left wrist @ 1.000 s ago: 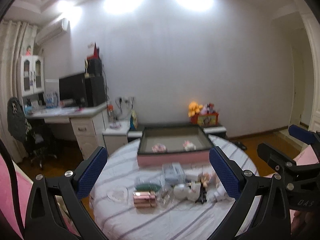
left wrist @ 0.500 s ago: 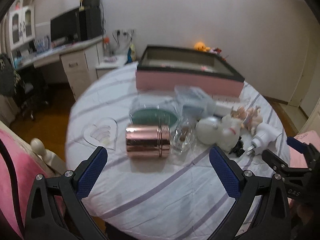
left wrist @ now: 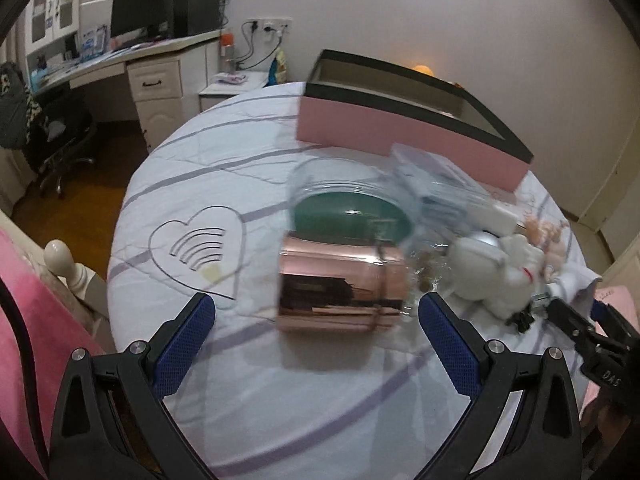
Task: Organize rigid objects
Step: 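Grasp the copper canister with the left tool while the right tool grasps the white fan, then carry the canister and white fan into the pink box and release both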
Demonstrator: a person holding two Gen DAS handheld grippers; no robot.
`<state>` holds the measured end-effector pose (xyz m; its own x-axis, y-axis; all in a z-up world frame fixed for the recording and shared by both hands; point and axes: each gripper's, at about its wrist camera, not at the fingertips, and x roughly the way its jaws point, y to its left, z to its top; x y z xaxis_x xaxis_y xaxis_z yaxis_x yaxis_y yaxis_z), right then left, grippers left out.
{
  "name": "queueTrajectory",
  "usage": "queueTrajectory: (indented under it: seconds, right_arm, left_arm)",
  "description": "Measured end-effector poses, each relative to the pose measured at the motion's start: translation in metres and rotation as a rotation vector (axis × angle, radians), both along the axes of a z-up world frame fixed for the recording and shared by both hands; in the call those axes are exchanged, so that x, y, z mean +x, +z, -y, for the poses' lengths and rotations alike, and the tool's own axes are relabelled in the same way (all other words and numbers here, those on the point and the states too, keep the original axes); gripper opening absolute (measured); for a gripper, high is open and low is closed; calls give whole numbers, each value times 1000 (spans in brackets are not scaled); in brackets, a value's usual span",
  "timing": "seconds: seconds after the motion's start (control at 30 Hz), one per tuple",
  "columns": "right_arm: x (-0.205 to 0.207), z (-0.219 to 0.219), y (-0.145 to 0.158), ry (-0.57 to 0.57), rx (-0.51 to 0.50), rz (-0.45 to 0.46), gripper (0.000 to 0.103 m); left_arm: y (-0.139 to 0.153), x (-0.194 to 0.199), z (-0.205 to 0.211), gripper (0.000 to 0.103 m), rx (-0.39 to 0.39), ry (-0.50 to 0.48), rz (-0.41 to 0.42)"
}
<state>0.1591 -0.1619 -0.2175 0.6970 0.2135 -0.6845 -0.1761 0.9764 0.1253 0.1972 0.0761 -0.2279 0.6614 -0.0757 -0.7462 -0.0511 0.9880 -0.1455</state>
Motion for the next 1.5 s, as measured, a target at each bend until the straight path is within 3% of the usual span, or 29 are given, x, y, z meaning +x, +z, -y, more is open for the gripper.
queueTrajectory:
  seconds: [0.03, 0.1, 0.27, 0.37, 0.43, 0.87, 1.07, 1.4, 1.5]
  right_arm:
    - [-1, 1, 0, 0, 2, 2, 73]
    - [-2, 4, 2, 4, 20, 2, 66]
    - [2, 7, 2, 2, 37, -2, 64]
    - [6, 8, 1, 2, 58, -8, 64]
    - [6, 8, 1, -1, 57, -6, 64]
    - [9, 7, 0, -32, 72, 20, 64]
    - [-1, 5, 11, -36, 83, 55, 64]
    - [2, 0, 47, 14, 107, 128, 64]
    - [15, -7, 61, 48, 105, 148, 64]
  left_arm:
    - [0, 1, -2, 103, -4, 3, -2]
    - [-1, 4, -5, 103, -15, 3, -5]
    - [-3, 12, -1, 99, -1, -1, 5]
    - [-5, 14, 7, 73, 82, 3, 7]
    - [-3, 12, 10, 54, 95, -25, 14]
    - [26, -15, 3, 54, 15, -56, 72]
    - [43, -22, 19, 54, -29, -143, 114]
    - [73, 7, 41, 54, -169, -264, 123]
    - [84, 25, 52, 54, -154, -292, 134]
